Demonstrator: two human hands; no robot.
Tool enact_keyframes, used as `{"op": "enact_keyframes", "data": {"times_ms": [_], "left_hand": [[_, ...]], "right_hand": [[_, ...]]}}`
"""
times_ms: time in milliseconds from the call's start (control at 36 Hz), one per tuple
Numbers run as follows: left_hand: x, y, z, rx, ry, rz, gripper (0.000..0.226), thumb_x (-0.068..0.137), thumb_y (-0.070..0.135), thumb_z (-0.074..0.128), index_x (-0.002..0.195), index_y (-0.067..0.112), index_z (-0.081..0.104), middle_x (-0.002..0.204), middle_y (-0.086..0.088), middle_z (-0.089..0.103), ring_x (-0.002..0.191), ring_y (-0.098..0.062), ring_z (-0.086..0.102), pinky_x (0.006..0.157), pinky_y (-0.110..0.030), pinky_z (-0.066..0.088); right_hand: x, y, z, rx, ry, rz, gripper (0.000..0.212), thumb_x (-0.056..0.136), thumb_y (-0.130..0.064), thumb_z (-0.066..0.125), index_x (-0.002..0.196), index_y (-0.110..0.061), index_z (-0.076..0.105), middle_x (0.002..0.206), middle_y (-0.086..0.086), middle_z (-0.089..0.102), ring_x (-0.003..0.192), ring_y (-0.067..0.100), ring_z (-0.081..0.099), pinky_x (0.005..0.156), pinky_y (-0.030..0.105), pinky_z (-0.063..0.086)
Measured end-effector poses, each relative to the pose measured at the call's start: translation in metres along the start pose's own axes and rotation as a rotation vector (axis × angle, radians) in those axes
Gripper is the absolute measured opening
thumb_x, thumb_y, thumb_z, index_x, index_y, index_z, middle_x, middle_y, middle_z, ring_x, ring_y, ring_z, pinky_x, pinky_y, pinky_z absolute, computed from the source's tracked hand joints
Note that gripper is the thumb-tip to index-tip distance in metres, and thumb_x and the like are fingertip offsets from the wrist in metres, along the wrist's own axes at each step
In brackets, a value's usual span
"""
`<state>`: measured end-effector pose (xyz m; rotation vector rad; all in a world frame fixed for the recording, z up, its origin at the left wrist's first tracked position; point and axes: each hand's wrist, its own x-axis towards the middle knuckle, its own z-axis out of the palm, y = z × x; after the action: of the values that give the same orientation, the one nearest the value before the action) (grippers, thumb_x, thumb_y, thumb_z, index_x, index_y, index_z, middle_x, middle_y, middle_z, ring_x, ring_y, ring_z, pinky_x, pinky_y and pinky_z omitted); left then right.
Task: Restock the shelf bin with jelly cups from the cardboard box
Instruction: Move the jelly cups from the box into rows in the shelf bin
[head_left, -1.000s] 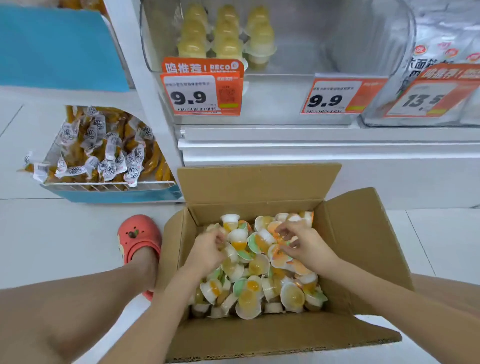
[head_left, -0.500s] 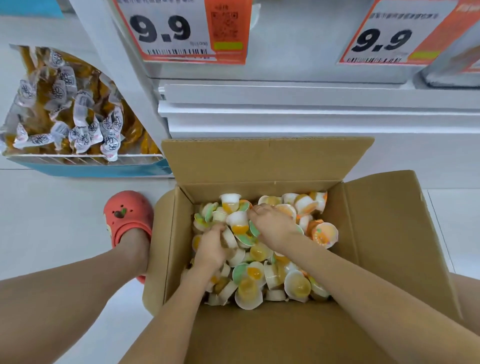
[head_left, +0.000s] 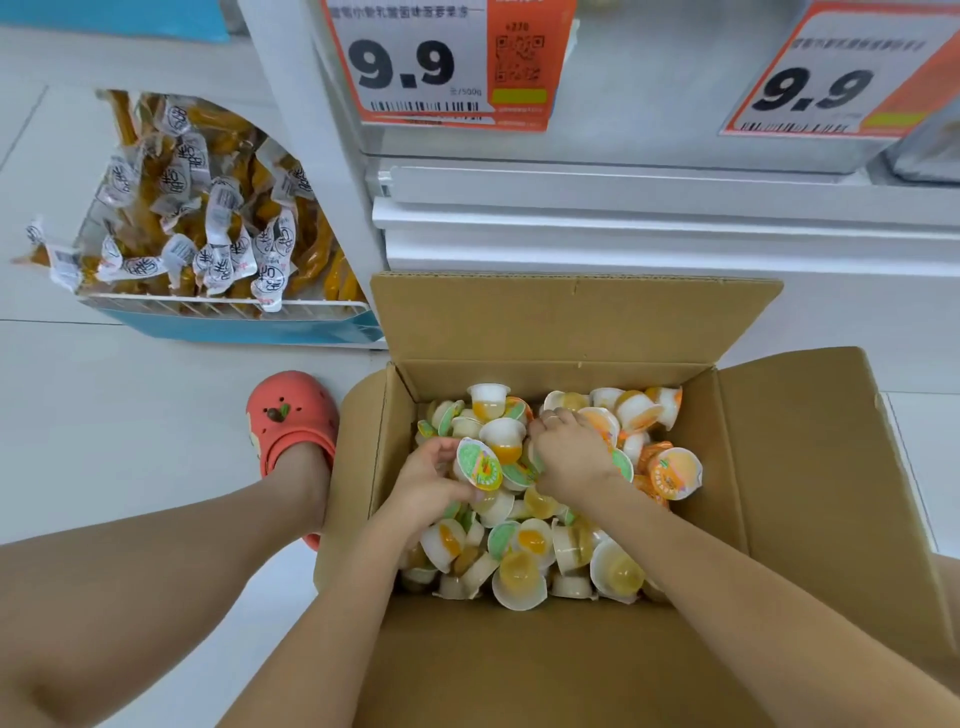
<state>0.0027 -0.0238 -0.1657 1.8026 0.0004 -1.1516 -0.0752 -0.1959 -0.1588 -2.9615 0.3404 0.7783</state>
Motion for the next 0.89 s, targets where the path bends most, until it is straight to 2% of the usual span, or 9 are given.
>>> {"op": "enact_keyframes", "data": {"times_ms": [83, 194, 250, 333, 417, 528, 611, 722, 889], "left_hand": [[-0.003, 0.011, -0.003, 0.0, 0.007, 0.023, 0.067, 0.059, -0.012, 0.078, 0.116, 0.014, 0.054, 0.119, -0.004, 0.058, 0.111, -0.017, 0.055, 0.086, -0.027, 0.047], [-0.014, 0.04, -0.008, 0.039, 0.019, 0.092, 0.068, 0.057, -0.011, 0.079, 0.115, 0.016, 0.055, 0.12, -0.004, 0.059, 0.111, -0.018, 0.056, 0.095, -0.039, 0.049], [-0.025, 0.064, -0.01, 0.056, 0.01, 0.145, 0.064, 0.057, -0.013, 0.079, 0.108, 0.017, 0.056, 0.117, -0.004, 0.061, 0.109, -0.019, 0.058, 0.093, -0.039, 0.051], [-0.047, 0.112, -0.014, 0.111, -0.053, 0.249, 0.061, 0.057, -0.015, 0.079, 0.103, 0.017, 0.054, 0.111, -0.004, 0.063, 0.105, -0.019, 0.06, 0.083, -0.029, 0.051], [-0.077, 0.161, -0.016, 0.222, -0.135, 0.36, 0.061, 0.059, -0.016, 0.078, 0.105, 0.014, 0.051, 0.108, -0.004, 0.064, 0.101, -0.016, 0.06, 0.084, -0.029, 0.05], [-0.123, 0.212, -0.017, 0.346, -0.221, 0.454, 0.057, 0.062, -0.014, 0.077, 0.101, 0.018, 0.051, 0.107, 0.004, 0.063, 0.099, -0.006, 0.059, 0.08, -0.015, 0.049], [-0.148, 0.232, -0.015, 0.351, -0.236, 0.49, 0.059, 0.062, -0.017, 0.075, 0.102, 0.018, 0.052, 0.108, -0.001, 0.065, 0.092, -0.009, 0.063, 0.073, -0.017, 0.052], [-0.168, 0.239, -0.011, 0.264, -0.224, 0.526, 0.059, 0.062, -0.02, 0.073, 0.102, 0.018, 0.053, 0.099, 0.002, 0.068, 0.078, -0.002, 0.065, 0.063, -0.016, 0.05], [-0.177, 0.247, -0.004, 0.196, -0.205, 0.584, 0.06, 0.06, -0.021, 0.074, 0.106, 0.011, 0.053, 0.092, 0.006, 0.071, 0.08, -0.001, 0.067, 0.067, -0.014, 0.051]], "right_hand": [[-0.014, 0.007, -0.013, 0.301, 0.071, 0.1, 0.058, 0.074, -0.035, 0.069, 0.125, -0.015, 0.05, 0.122, 0.005, 0.052, 0.119, 0.024, 0.046, 0.093, 0.034, 0.042], [-0.038, 0.013, -0.052, 0.824, 0.195, 0.335, 0.051, 0.071, -0.033, 0.075, 0.116, -0.015, 0.057, 0.095, -0.003, 0.058, 0.091, 0.016, 0.057, 0.071, 0.028, 0.047], [-0.05, 0.017, -0.077, 1.167, 0.132, 0.455, 0.04, 0.076, -0.032, 0.074, 0.109, -0.014, 0.061, 0.092, -0.003, 0.061, 0.085, 0.012, 0.059, 0.07, 0.025, 0.047], [-0.07, 0.027, -0.113, 1.799, -0.038, 0.543, 0.039, 0.087, -0.032, 0.063, 0.116, -0.006, 0.06, 0.111, 0.016, 0.065, 0.089, 0.02, 0.065, 0.08, 0.027, 0.05], [-0.098, 0.038, -0.152, 2.186, -0.223, 0.491, 0.036, 0.092, -0.031, 0.048, 0.119, -0.008, 0.056, 0.108, 0.019, 0.062, 0.084, 0.026, 0.066, 0.067, 0.027, 0.057], [-0.131, 0.05, -0.191, 2.299, -0.274, 0.321, 0.038, 0.084, -0.027, 0.054, 0.118, -0.009, 0.058, 0.115, 0.016, 0.062, 0.093, 0.03, 0.067, 0.078, 0.031, 0.057], [-0.151, 0.054, -0.212, 2.317, -0.226, 0.215, 0.051, 0.079, -0.028, 0.06, 0.125, -0.008, 0.056, 0.118, 0.018, 0.063, 0.101, 0.031, 0.066, 0.09, 0.035, 0.052], [-0.165, 0.051, -0.229, 2.376, -0.11, 0.088, 0.051, 0.081, -0.025, 0.061, 0.127, -0.005, 0.053, 0.126, 0.02, 0.06, 0.106, 0.032, 0.065, 0.092, 0.039, 0.052], [-0.168, 0.041, -0.249, 2.296, 0.084, -0.055, 0.043, 0.076, -0.023, 0.065, 0.117, -0.009, 0.059, 0.117, 0.018, 0.065, 0.099, 0.024, 0.066, 0.088, 0.032, 0.055]]}}
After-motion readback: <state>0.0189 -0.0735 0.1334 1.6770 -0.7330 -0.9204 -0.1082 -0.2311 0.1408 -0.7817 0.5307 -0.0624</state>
